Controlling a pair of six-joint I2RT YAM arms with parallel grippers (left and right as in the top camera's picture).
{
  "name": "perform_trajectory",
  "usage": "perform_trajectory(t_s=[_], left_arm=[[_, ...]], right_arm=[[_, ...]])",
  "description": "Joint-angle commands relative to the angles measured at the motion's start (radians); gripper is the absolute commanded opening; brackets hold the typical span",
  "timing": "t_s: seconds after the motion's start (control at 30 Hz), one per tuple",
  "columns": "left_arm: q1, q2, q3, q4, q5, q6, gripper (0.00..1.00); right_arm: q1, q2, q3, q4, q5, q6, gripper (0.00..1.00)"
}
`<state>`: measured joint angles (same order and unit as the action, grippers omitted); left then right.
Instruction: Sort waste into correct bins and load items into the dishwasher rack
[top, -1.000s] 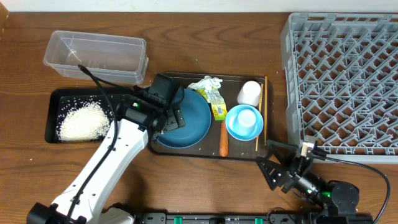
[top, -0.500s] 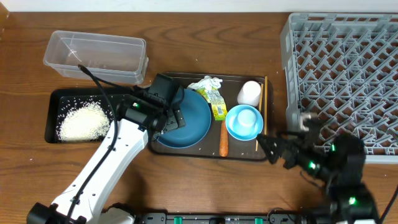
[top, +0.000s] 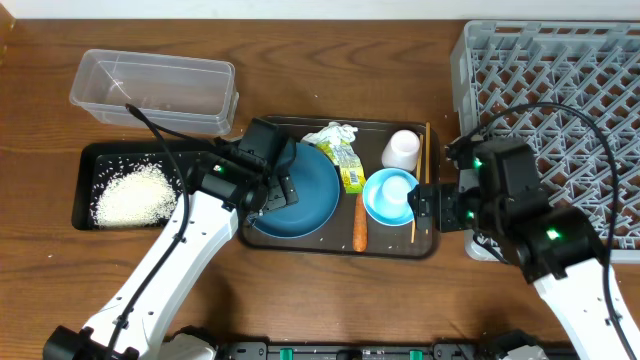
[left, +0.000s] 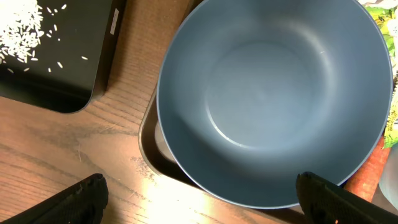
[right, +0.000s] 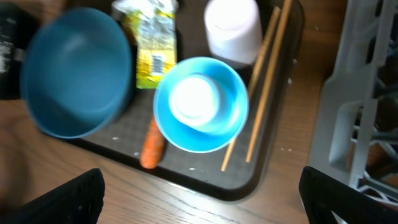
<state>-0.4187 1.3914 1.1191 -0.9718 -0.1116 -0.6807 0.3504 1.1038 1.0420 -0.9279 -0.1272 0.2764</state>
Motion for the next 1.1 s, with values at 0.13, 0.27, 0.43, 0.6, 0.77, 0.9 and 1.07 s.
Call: perform_trajectory(t_s=[0.13,0.27,0.43,0.6,0.77,0.9,1.07], left_arm=[[0.004,0.0,0.014,-0.005,-0.009,-0.002,0.99],[0.004,0.0,0.014,-0.005,-0.009,-0.002,0.99],[0.004,0.0,0.014,-0.005,-0.009,-0.002,0.99],[0.004,0.0,0.014,-0.005,-0.009,-0.002,0.99],[0.004,0.0,0.014,-0.005,-0.009,-0.002,0.99],[0.004,0.0,0.014,-0.005,-0.009,-0.002,0.99],[0.004,0.0,0.014,-0.005,-0.009,-0.002,0.99]], right_arm=[[0.011,0.113,-0.005,0.054,0.031,-0.003,0.99],[0.014,0.2,-0.005,0.095,-0.01,0.005,0.99],[0.058,0.307,-0.005,0.126,0.015,0.029,0.99],[0.119,0.372,-0.005,0.152,0.121,0.076,0.99],[0.16,0.403,-0.005,0.175,0.258,0.137,0.99],[0.162,0.435,-0.005,0.224,0.227,0.138,0.99],[0.176,0.468,-0.005,0.297,0.175,0.138,0.99]])
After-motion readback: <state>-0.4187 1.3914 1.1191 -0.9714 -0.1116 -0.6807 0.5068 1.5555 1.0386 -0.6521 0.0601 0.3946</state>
